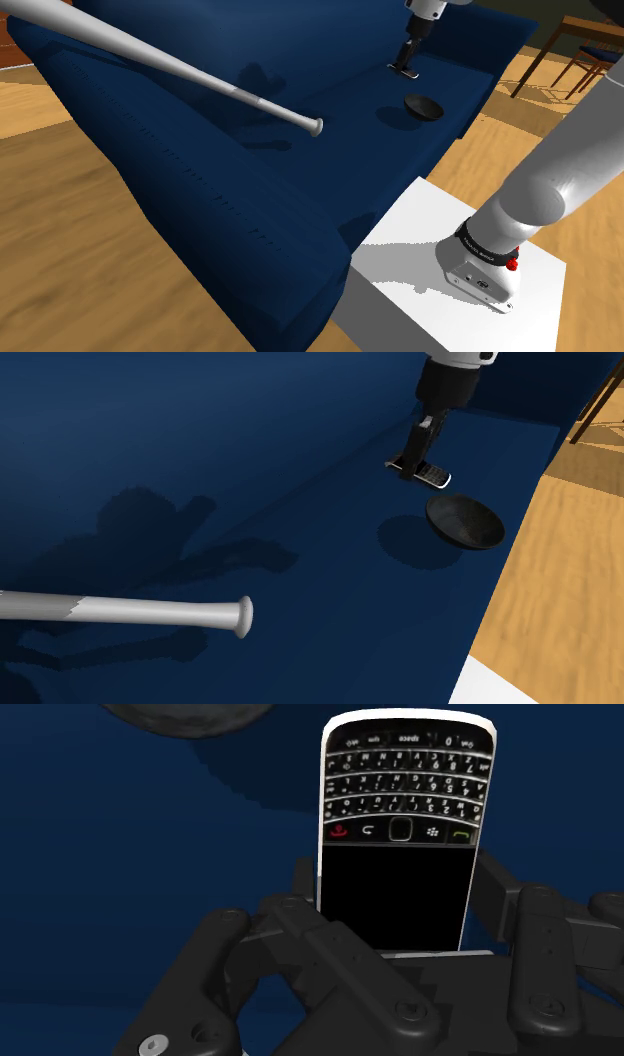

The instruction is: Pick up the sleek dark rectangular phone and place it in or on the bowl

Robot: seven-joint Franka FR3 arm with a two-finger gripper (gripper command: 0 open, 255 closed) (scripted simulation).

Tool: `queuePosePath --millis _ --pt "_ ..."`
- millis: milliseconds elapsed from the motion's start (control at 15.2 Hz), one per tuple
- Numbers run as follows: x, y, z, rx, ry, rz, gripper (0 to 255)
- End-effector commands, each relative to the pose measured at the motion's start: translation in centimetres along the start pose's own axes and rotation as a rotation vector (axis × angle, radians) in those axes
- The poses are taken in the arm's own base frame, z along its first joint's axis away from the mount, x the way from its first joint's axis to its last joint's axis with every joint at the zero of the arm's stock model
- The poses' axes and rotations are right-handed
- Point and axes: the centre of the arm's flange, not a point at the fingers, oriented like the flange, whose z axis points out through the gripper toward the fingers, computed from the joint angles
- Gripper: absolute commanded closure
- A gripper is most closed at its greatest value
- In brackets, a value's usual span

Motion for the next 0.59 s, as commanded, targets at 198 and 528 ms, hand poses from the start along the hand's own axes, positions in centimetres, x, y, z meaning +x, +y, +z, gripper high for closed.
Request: queuePosePath --millis 198,528 --pt "-5.0 4.6 -0.7 0.000 0.000 -0.001 255" --pt "-9.8 9.1 -1.4 0.000 0.000 -0.001 255"
